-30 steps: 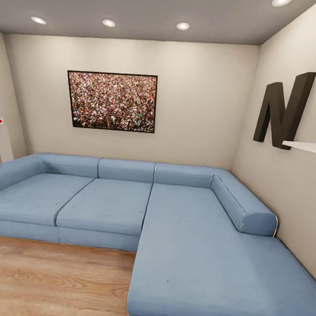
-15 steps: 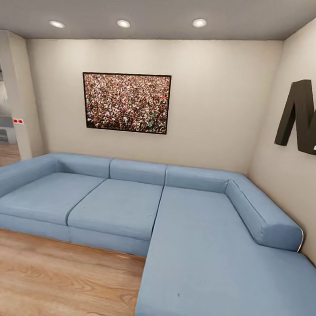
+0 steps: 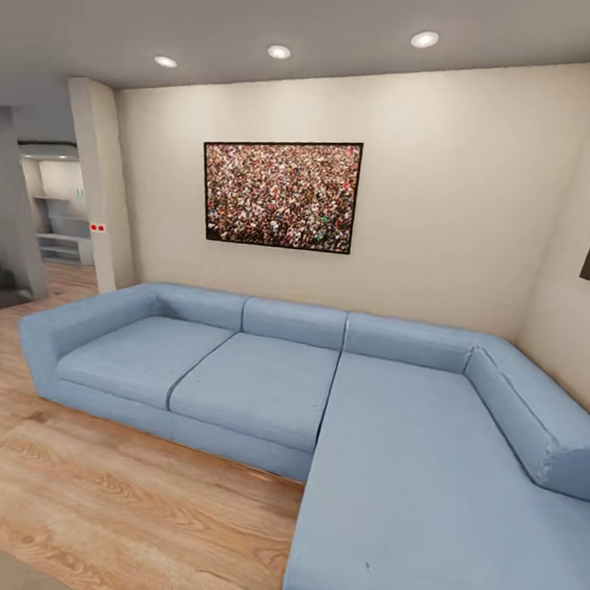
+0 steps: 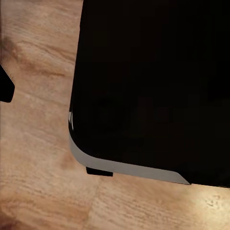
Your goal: Turn on the radio receiver that's on the table in the living room.
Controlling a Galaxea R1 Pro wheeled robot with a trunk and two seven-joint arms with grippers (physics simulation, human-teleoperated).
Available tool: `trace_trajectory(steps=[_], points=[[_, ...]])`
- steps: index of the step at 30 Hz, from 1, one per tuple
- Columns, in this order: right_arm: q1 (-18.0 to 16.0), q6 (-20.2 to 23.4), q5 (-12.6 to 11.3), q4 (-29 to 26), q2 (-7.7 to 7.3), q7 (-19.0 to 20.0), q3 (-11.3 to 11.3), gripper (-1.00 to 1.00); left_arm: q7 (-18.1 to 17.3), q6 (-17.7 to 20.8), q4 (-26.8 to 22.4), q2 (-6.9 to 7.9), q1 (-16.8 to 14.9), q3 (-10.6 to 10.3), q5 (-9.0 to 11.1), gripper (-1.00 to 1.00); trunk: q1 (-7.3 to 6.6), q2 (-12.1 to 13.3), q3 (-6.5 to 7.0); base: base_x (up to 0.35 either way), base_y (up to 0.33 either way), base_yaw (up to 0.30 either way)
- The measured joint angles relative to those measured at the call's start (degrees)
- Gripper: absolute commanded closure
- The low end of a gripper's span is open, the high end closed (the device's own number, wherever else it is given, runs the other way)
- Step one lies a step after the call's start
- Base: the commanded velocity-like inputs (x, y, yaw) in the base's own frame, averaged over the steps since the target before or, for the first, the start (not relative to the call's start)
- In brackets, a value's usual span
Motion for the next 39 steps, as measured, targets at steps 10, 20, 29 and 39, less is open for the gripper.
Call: trace_trajectory(steps=[10, 20, 29, 39], points=[[0.0, 0.0, 0.0, 0.0, -0.02, 0.0, 0.0, -1.0, 0.0, 0.0, 0.0, 0.0, 0.0, 0.1, 0.0, -1.0, 0.0, 0.0, 0.0, 0.0, 0.0, 0.291], [0.0, 0.0, 0.0, 0.0, -0.03, 0.0, 0.0, -1.0, 0.0, 0.0, 0.0, 0.0, 0.0, 0.1, 0.0, -1.0, 0.0, 0.0, 0.0, 0.0, 0.0, 0.291], [0.0, 0.0, 0.0, 0.0, -0.01, 0.0, 0.0, -1.0, 0.0, -0.1, 0.0, 0.0, 0.0, 0.1, 0.0, -1.0, 0.0, 0.0, 0.0, 0.0, 0.0, 0.291], [0.0, 0.0, 0.0, 0.0, 0.0, 0.0, 0.0, -1.0, 0.0, -0.1, 0.0, 0.0, 0.0, 0.1, 0.1, -1.0, 0.0, 0.0, 0.0, 0.0, 0.0, 0.291]])
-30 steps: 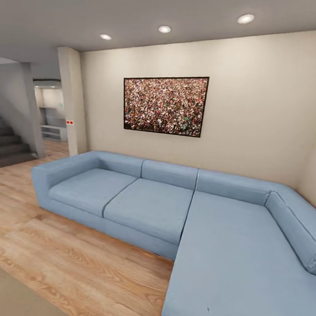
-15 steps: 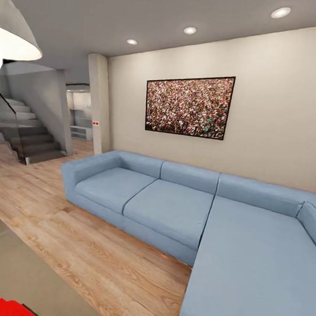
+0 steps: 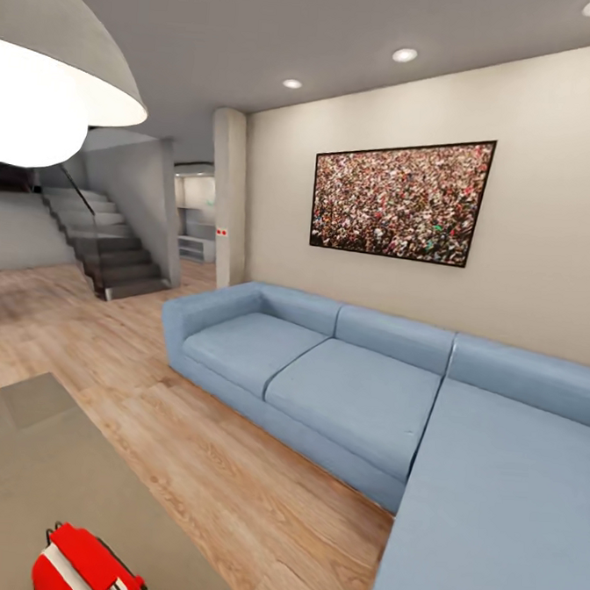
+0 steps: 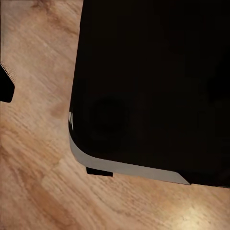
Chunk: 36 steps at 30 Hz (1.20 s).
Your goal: Turn on the radio receiver that's on the table in the living room.
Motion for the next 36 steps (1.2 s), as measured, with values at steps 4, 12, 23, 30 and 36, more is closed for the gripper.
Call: trace_trajectory(steps=[4, 12, 23, 30, 36], points=[[0.0, 0.0, 0.1, 0.0, 0.0, 0.0, 0.0, -1.0, 0.0, 0.0, 0.0, 0.0, 0.0, 0.0, 0.0, -1.0, 0.0, 0.0, -0.05, 0.0, 0.0, 0.291], [0.0, 0.0, 0.1, 0.0, 0.0, 0.0, 0.0, -1.0, 0.0, 0.0, 0.0, 0.0, 0.0, 0.1, 0.0, -1.0, 0.0, 0.0, -0.22, 0.0, 0.0, 0.29], [0.0, 0.0, 0.2, 0.0, -0.02, 0.0, 0.1, -1.0, 0.0, 0.0, 0.0, 0.0, 0.0, 0.1, 0.0, -1.0, 0.0, 0.0, -0.72, 0.0, 0.0, 0.259], [0.0, 0.0, 0.3, 0.0, -0.05, 0.0, 0.1, -1.0, 0.0, 0.0, 0.0, 0.0, 0.0, 0.1, 0.0, -1.0, 0.0, 0.0, -1.16, 0.0, 0.0, 0.246], [0.0, 0.0, 0.3, 0.0, -0.08, 0.0, 0.2, -1.0, 0.0, 0.0, 0.0, 0.0, 0.0, 0.1, 0.0, -1.0, 0.0, 0.0, -1.54, 0.0, 0.0, 0.246]])
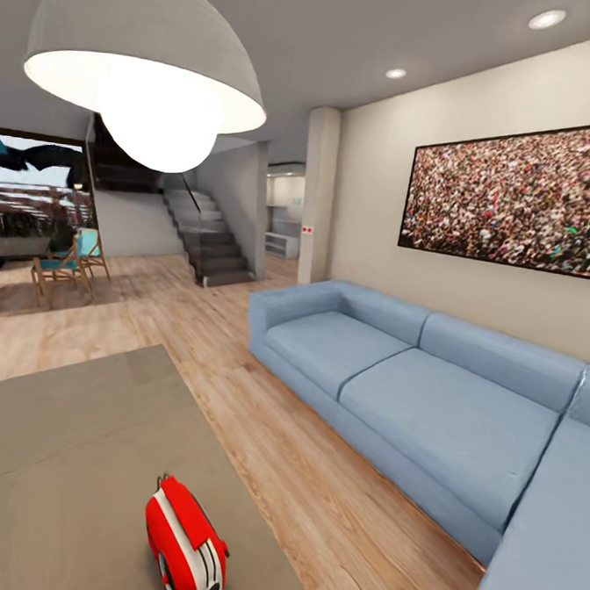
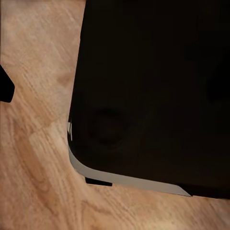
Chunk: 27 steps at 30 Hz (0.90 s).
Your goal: Turn on the radio receiver that's on the table in the living room.
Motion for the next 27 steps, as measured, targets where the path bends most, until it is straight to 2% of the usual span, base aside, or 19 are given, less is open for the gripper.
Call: trace_trajectory(steps=[27], points=[[0.0, 0.0, 0.0, 0.0, -0.01, 0.0, 0.0, -1.0, 0.0, 0.0, 0.0, 0.0, 0.0, 0.0, 0.0, -1.0, 0.0, 0.0, -1.7, 0.0, 0.0, 0.245]])
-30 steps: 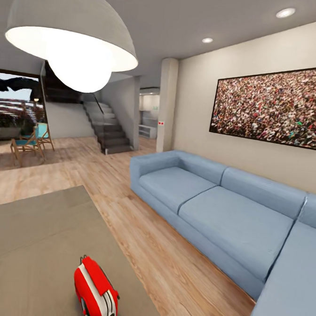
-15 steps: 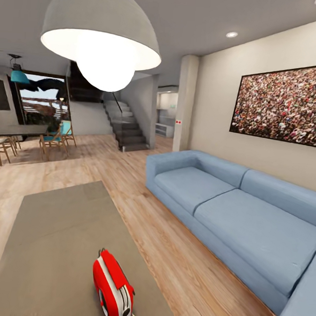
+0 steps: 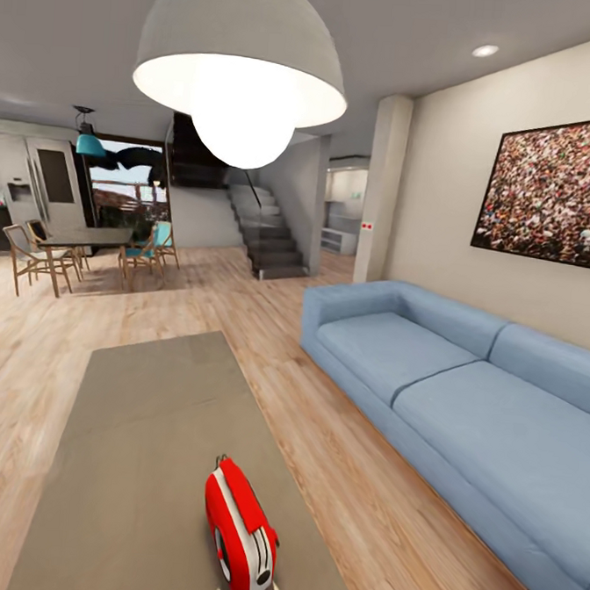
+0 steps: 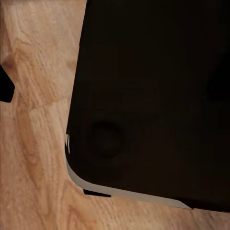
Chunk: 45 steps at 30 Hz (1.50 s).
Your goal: Turn on the radio receiver that's on the table in the living room.
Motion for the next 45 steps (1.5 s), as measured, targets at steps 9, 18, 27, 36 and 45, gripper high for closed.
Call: trace_trajectory(steps=[9, 18, 27, 36, 45], points=[[0.0, 0.0, 0.0, 0.0, 0.0, 0.0, 0.0, -1.0, 0.0, 0.0, 0.0, 0.0, 0.0, 0.0, 0.0, -1.0, 0.0, 0.0, -0.57, 0.0, 0.0, 0.244], [0.0, 0.0, 0.0, 0.0, 0.0, 0.0, 0.0, -1.0, 0.0, 0.0, 0.0, 0.0, 0.0, 0.0, 0.0, -1.0, 0.0, 0.0, -1.13, 0.0, 0.0, 0.244], [0.0, 0.0, 0.0, 0.0, 0.0, 0.0, 0.0, -1.0, 0.0, 0.0, 0.0, 0.0, 0.0, 0.0, 0.0, -1.0, 0.0, 0.0, -1.7, 0.0, 0.0, 0.244], [0.0, 0.0, 0.1, 0.0, 0.0, 0.0, 0.0, -1.0, 0.0, 0.0, 0.0, 0.0, 0.0, 0.0, 0.0, -1.0, 0.0, 0.0, -2.27, 0.0, 0.0, 0.243], [0.0, 0.0, 0.1, 0.0, 0.0, 0.0, 0.0, -1.0, 0.0, 0.0, 0.0, 0.0, 0.0, 0.0, 0.0, -1.0, 0.0, 0.0, -2.84, 0.0, 0.0, 0.243]])
